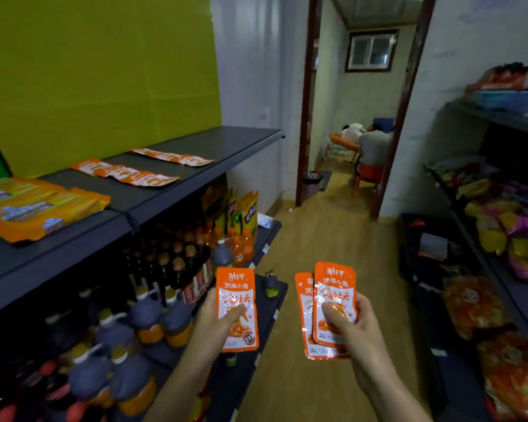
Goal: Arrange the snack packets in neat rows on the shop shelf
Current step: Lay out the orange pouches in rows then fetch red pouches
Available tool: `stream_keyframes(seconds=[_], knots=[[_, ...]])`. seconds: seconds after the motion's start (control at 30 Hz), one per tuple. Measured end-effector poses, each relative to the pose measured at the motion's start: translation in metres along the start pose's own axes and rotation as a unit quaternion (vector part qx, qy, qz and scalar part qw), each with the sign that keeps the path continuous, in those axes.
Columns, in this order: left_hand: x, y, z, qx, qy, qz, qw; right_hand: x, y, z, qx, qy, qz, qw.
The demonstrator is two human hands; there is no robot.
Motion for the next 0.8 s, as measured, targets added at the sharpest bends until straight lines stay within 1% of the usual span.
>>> stream_keyframes(seconds=[0.2,0.43,0.63,0.73,0.8], knots=[[-0.052,0.098,0.026,-0.046,-0.01,0.04,0.998,0.064,0.134,0.013,0.08,-0.019,-0.042,0.996],[-0.093,0.192,0.036,-0.107,-0.035,0.095,0.989,0.098,0.248,0.087,0.182,-0.013,-0.072,0.981],[-0.115,0.266,0.019,-0.152,-0.086,0.129,0.976,0.115,0.322,0.151,0.242,-0.008,-0.082,0.967],[-0.135,0.298,0.002,-0.175,-0.065,0.156,0.97,0.129,0.356,0.186,0.282,0.003,-0.085,0.956],[-0.149,0.314,-0.014,-0.204,-0.048,0.184,0.96,0.139,0.376,0.212,0.317,0.001,-0.093,0.944]])
Point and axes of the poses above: each hand's wrist, its own y-axis towards the middle knuckle, its own z-axis out of the palm, x = y × z, the point moved 9 cm from there along y, towards the middle knuckle, and after that the axes turned 6 degrees about x, right-handed, at the moved point
